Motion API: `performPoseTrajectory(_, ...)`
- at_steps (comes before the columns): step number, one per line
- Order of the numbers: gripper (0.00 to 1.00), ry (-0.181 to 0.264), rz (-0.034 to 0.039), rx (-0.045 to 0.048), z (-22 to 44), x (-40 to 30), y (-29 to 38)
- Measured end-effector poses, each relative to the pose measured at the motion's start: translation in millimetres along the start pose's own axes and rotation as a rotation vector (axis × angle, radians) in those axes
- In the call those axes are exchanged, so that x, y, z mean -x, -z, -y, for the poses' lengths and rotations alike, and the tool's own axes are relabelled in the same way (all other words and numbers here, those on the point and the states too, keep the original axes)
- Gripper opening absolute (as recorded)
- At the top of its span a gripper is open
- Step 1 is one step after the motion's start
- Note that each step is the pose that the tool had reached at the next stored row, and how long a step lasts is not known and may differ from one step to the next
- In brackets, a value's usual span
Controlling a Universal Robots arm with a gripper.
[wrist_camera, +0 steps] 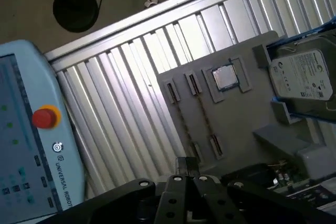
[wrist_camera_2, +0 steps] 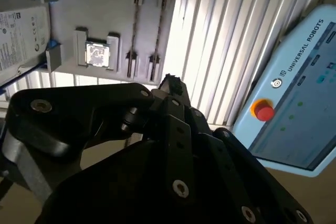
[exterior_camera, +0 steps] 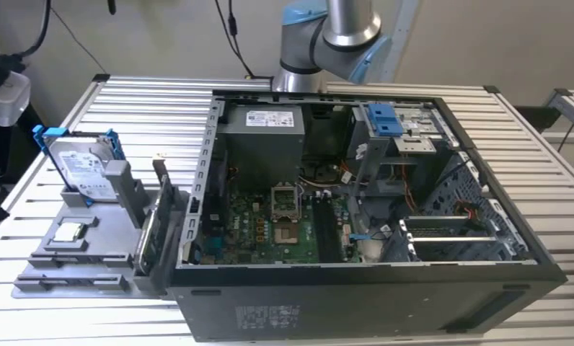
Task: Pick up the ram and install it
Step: 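Pick up the ram and move it above insertion slot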
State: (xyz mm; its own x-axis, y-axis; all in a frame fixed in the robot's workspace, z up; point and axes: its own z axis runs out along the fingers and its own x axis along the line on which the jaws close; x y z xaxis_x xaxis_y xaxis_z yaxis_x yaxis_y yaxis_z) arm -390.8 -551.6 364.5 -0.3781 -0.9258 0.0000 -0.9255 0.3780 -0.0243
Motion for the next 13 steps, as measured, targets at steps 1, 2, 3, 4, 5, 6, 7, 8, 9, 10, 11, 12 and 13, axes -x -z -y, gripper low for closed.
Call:
performPoseTrajectory(1, 0.11, 0.011, -0.0004, -0.0003, -0.3, 0.9, 0.0)
performPoseTrajectory(2, 0.11, 0.023, -0.0004, -0.0004, -0.7, 1.8, 0.0)
performPoseTrajectory(3, 0.11, 0.037, -0.0001, -0.0005, -0.9, 2.4, 0.0)
performPoseTrajectory(4, 0.11, 0.051, 0.0001, -0.0006, -1.0, 2.8, -0.1)
performPoseTrajectory(5, 0.11, 0.064, 0.0003, -0.0007, -1.3, 3.4, -0.2)
performPoseTrajectory(6, 0.11, 0.076, 0.0008, -0.0010, -1.6, 4.3, -0.3)
performPoseTrajectory(7, 0.11, 0.089, 0.0011, -0.0012, -1.9, 4.9, -0.4)
performPoseTrajectory(8, 0.11, 0.102, 0.0014, -0.0013, -2.0, 5.3, -0.5)
performPoseTrajectory(9, 0.11, 0.117, 0.0021, -0.0015, -2.1, 5.5, -0.8)
performPoseTrajectory(10, 0.11, 0.131, 0.0025, -0.0016, -2.2, 5.7, -1.0)
performPoseTrajectory(11, 0.11, 0.147, 0.0026, -0.0015, -2.3, 5.9, -1.0)
performPoseTrajectory(12, 0.11, 0.164, 0.0028, -0.0014, -2.4, 5.9, -1.0)
performPoseTrajectory(13, 0.11, 0.182, 0.0032, -0.0014, -2.3, 5.9, -1.1)
